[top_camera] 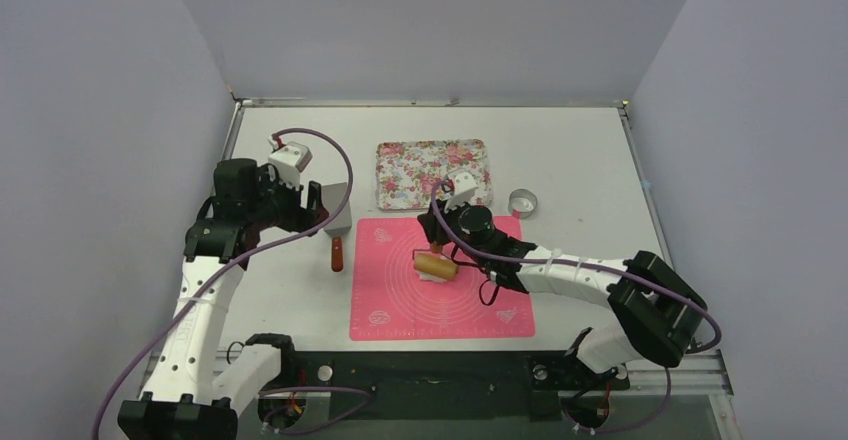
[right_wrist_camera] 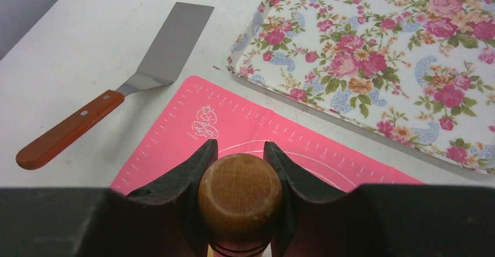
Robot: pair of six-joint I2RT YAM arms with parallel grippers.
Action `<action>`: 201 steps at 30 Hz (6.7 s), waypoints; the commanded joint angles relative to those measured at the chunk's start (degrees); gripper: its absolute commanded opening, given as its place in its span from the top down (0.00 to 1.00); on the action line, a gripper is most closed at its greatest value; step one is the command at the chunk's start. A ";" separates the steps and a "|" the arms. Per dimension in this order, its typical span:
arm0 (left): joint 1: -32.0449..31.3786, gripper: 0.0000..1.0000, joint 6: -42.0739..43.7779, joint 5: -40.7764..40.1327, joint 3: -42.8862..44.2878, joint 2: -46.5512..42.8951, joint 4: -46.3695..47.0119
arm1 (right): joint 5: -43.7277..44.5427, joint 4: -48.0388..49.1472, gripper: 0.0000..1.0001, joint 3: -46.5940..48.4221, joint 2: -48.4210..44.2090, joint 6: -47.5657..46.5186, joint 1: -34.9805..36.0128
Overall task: Roll out the dumpling wrappers from the dough
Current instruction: Flatten out the dough on the work surface.
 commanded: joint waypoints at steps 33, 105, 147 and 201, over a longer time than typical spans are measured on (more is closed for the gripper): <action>1.26 0.34 -1.19 2.20 1.44 0.74 4.66 | 11.05 7.87 1.00 -1.99 -2.17 -3.00 3.19; 2.41 0.34 -1.94 4.14 2.91 0.86 4.34 | 13.18 0.88 1.00 1.12 -11.18 -7.92 5.15; 2.66 0.34 -1.36 3.02 0.40 -1.34 3.19 | 11.48 4.97 1.00 0.05 0.46 -6.77 7.60; 3.60 0.32 -0.92 2.54 -4.53 -2.61 6.48 | 12.22 2.16 1.00 0.29 1.21 -6.05 6.93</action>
